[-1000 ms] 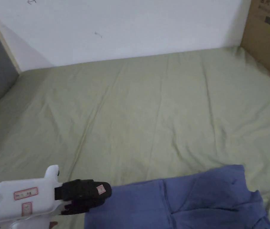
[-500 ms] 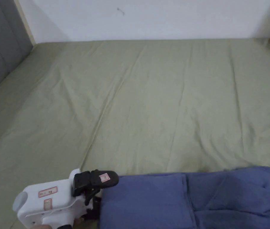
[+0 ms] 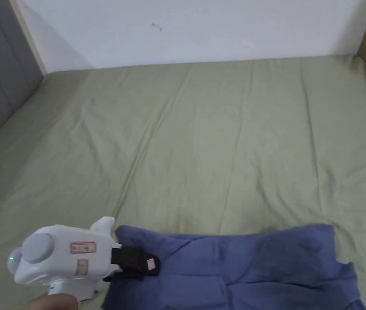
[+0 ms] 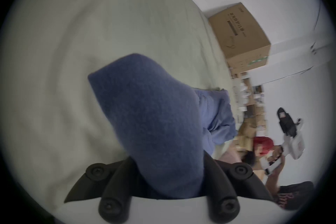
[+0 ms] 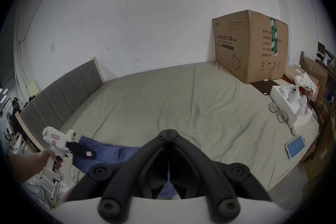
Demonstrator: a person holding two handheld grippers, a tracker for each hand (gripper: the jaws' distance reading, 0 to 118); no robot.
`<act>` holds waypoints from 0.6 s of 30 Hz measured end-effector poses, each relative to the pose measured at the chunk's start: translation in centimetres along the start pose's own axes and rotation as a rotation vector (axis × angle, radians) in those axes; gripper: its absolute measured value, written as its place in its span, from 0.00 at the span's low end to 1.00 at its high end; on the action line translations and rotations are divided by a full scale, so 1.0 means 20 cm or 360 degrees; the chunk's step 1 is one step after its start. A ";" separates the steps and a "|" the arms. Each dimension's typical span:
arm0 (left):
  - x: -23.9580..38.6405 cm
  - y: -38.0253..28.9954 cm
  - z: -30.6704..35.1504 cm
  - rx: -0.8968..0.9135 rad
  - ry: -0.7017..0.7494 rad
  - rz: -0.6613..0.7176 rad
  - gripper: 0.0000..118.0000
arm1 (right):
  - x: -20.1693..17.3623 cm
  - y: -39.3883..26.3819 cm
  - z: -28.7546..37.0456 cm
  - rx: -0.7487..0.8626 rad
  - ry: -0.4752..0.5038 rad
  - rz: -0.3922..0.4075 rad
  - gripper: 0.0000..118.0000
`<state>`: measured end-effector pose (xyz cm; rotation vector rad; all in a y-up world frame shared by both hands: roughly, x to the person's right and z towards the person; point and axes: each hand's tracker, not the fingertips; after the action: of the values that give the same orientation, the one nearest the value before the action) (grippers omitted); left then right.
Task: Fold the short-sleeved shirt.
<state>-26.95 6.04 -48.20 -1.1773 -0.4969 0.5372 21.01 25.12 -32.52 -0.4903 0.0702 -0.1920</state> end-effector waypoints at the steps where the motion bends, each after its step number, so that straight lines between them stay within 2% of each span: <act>1: -0.03 0.01 0.02 0.0033 0.0208 -0.0032 0.04 | 0.01 -0.01 0.00 0.0004 0.0013 -0.0023 0.00; 2: 0.13 -0.01 0.24 0.0065 0.0421 -0.0067 0.04 | 0.02 -0.02 0.01 0.0007 0.0030 -0.0043 0.00; 4: 0.13 0.00 0.18 0.0079 0.0903 -0.0181 0.04 | 0.03 -0.04 0.03 0.0012 0.0047 -0.0064 0.00; 5: 0.24 -0.01 0.36 0.0079 0.1086 -0.0274 0.05 | 0.03 -0.05 0.03 0.0013 0.0052 -0.0071 0.00; 6: 0.35 -0.02 0.56 0.0096 0.1132 -0.0357 0.05 | 0.04 -0.05 0.04 0.0013 0.0059 -0.0078 0.00; 8: 0.43 -0.02 0.55 0.0106 0.0991 -0.0359 0.05 | 0.06 -0.07 0.06 0.0013 0.0070 -0.0089 0.00; 10: 0.51 0.01 0.57 0.0079 0.0704 -0.0187 0.05 | 0.09 -0.07 0.09 0.0015 0.0073 -0.0098 0.00; 12: 0.55 0.05 0.46 0.0054 0.0429 -0.0051 0.05 | 0.12 -0.07 0.11 0.0022 0.0060 -0.0114 0.00; 14: 0.70 0.07 0.26 -0.0010 0.0293 -0.0048 0.06 | 0.15 -0.07 0.13 0.0031 0.0054 -0.0143 0.00; 15: 0.75 0.06 0.18 -0.0041 0.0273 -0.0059 0.15 | 0.17 -0.07 0.14 0.0031 0.0049 -0.0151 0.00; 16: 0.82 0.07 0.02 -0.0094 0.0192 -0.0064 0.38 | 0.18 -0.07 0.14 0.0029 0.0041 -0.0160 0.00; 17: 0.85 0.07 -0.08 -0.0134 0.0115 -0.0052 0.81 | 0.20 -0.07 0.15 0.0025 0.0032 -0.0164 0.00; 18: 0.80 0.04 0.11 -0.0166 0.0030 -0.0012 1.00 | 0.21 -0.07 0.15 0.0018 0.0024 -0.0168 0.00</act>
<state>-16.06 17.83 -46.95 -1.2784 -0.5178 0.4983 25.15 24.41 -29.32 -0.4814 0.0580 -0.2991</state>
